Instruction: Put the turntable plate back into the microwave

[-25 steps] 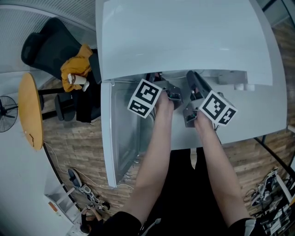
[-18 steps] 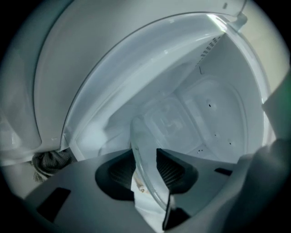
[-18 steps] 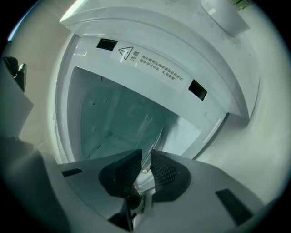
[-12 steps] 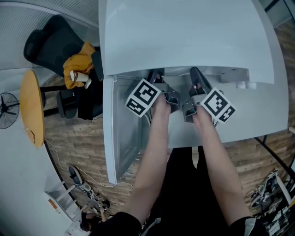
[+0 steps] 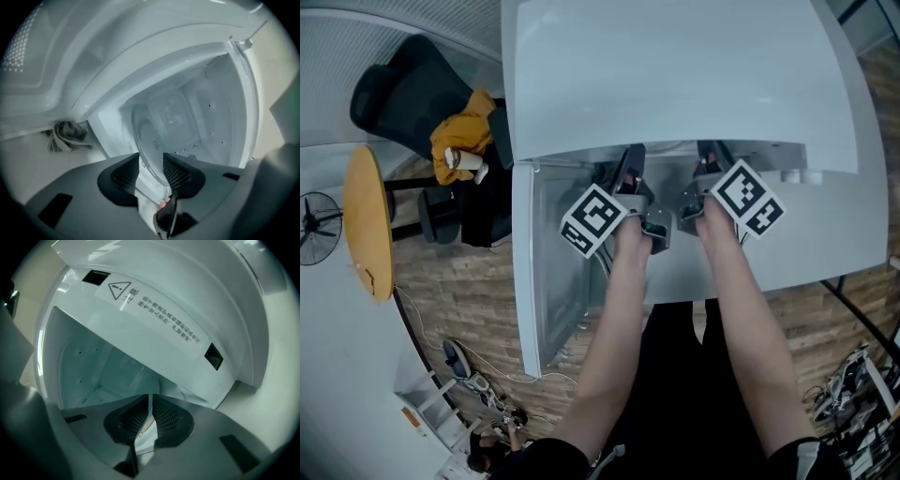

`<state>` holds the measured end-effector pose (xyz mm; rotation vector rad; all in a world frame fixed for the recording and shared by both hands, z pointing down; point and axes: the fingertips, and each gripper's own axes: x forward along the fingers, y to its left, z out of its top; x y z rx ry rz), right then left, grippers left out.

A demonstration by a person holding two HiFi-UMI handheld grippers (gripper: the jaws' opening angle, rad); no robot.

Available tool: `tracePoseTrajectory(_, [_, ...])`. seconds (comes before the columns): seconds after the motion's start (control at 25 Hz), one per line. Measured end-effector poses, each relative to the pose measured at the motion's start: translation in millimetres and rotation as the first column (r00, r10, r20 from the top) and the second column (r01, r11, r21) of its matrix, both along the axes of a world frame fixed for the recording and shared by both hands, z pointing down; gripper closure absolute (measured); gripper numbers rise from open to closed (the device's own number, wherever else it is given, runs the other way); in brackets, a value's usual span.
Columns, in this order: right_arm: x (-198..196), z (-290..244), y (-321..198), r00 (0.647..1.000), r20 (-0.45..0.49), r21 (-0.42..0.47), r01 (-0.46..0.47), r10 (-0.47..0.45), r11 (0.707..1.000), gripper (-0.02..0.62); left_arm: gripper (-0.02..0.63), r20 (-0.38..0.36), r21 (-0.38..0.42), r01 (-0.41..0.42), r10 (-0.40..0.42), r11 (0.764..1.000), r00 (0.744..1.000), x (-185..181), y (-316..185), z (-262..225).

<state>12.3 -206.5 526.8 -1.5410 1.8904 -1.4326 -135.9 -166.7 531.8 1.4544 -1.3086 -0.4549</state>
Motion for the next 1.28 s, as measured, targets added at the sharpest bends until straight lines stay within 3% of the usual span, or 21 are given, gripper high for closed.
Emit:
tracePoseTrajectory(0.04, [-0.2,0.6,-1.9,1.000,-0.005,-0.003,-0.004,0.004,1.000,0.559,0.469,-0.007,-0.012,0.006,-0.007,1.000,1.000,-0.8,2.3,2.9])
tracePoseTrajectory(0.12, [-0.5,2.4,-4.9,1.000,-0.012,-0.013,-0.013,0.013,1.000,0.558,0.568,-0.006,-0.032,0.012,-0.012,0.999,1.000,-3.1,4.6,8.3])
tracePoseTrajectory(0.24, [-0.3,6.1,-4.6,0.999,-0.046,-0.028,-0.009,0.008,1.000,0.558,0.609,0.006,-0.030,-0.001,0.001,1.000,1.000,-4.0,3.9,11.6])
tracePoseTrajectory(0.44, [-0.1,7.7,-2.8,0.996,-0.092,-0.040,0.013,-0.017,0.999,0.555,0.609,0.020,0.011,-0.033,0.033,0.999,0.999,3.4,-8.4,3.7])
tracePoseTrajectory(0.64, [0.5,0.8,-2.4,0.988,-0.147,-0.019,0.041,-0.043,0.999,0.592,0.609,0.034,0.011,-0.040,0.039,0.999,0.999,5.4,-10.3,6.6])
tracePoseTrajectory(0.92, [0.4,4.3,14.7,0.988,-0.141,-0.035,0.058,-0.062,0.998,0.592,0.609,0.050,0.045,-0.026,0.024,0.999,0.998,-0.2,-13.5,4.9])
tracePoseTrajectory(1.28, [7.1,-9.9,34.4,0.977,-0.193,0.010,0.095,-0.091,0.995,0.589,0.609,0.076,0.069,-0.034,0.029,0.997,0.997,1.4,-10.4,-5.4])
